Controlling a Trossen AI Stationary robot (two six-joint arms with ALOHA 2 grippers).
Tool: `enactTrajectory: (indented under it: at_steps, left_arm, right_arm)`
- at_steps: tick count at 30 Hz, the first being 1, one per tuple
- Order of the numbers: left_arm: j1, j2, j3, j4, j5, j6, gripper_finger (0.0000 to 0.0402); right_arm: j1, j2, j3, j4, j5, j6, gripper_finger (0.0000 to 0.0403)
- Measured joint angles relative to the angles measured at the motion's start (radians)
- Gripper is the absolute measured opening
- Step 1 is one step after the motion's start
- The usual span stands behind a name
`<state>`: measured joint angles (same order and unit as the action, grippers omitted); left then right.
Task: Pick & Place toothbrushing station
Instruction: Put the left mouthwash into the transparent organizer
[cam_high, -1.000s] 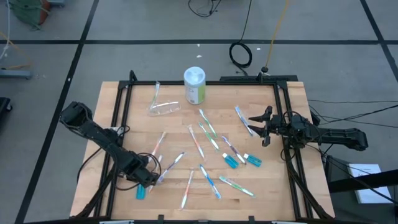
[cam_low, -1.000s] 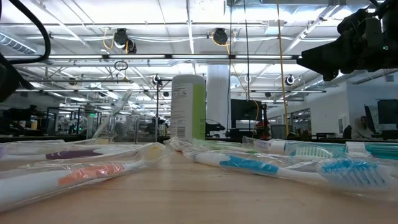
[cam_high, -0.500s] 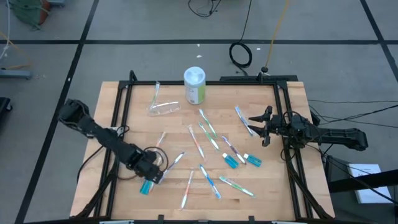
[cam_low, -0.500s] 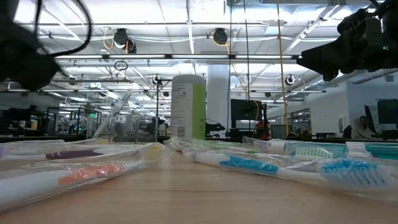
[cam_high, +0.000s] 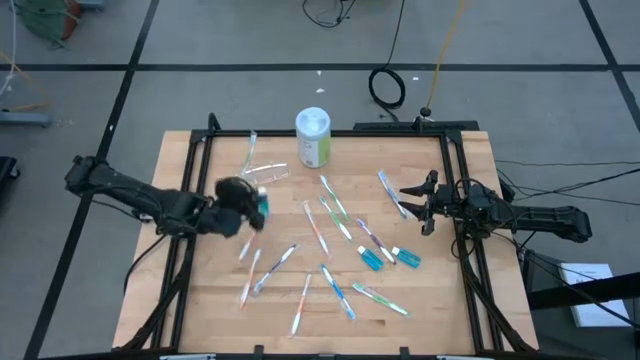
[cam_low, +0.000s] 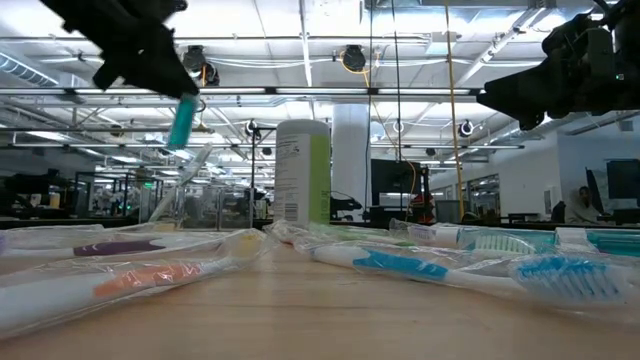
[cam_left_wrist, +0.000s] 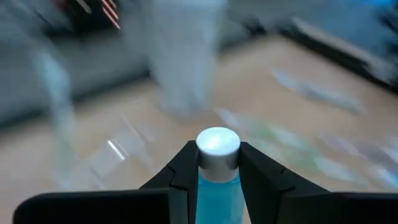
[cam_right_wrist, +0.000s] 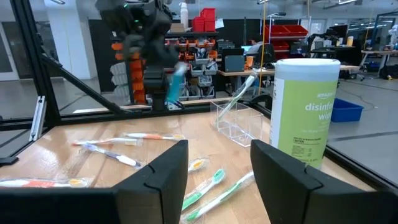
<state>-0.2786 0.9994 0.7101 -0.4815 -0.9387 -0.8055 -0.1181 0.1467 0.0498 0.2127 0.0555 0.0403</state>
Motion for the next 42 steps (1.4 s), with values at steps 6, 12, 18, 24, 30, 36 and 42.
enactTrajectory:
  at_steps: [6,12,18,24,30,36,42]
  left_arm:
    - [0.165,0.031,0.000,0.178,-0.193,0.349,0.0088]
    - [0.334,0.160,0.000,0.270,-0.191,0.341,0.0088]
    - [0.429,0.303,0.000,0.268,-0.226,0.147,0.0088]
    - [0.458,0.445,0.000,0.270,-0.241,-0.006,0.0088]
    - [0.459,0.567,0.000,0.276,-0.235,-0.126,0.0088]
    - [0.472,0.619,0.000,0.274,-0.179,-0.142,0.0088]
    - [0.492,0.610,0.000,0.278,-0.115,-0.124,0.0088]
  right_arm:
    - [0.000,0.000,0.000,0.000,0.000,0.037,0.0169]
    - [0.000,0.000,0.000,0.000,0.000,0.045,0.0169]
    - [0.000,0.000,0.000,0.000,0.000,0.059,0.0169]
    - [0.000,0.000,0.000,0.000,0.000,0.058,0.0169]
    - [0.000,0.000,0.000,0.000,0.000,0.094,0.0169]
    - [0.000,0.000,0.000,0.000,0.000,0.131,0.0169]
    - [0.000,0.000,0.000,0.000,0.000,0.131,0.0169]
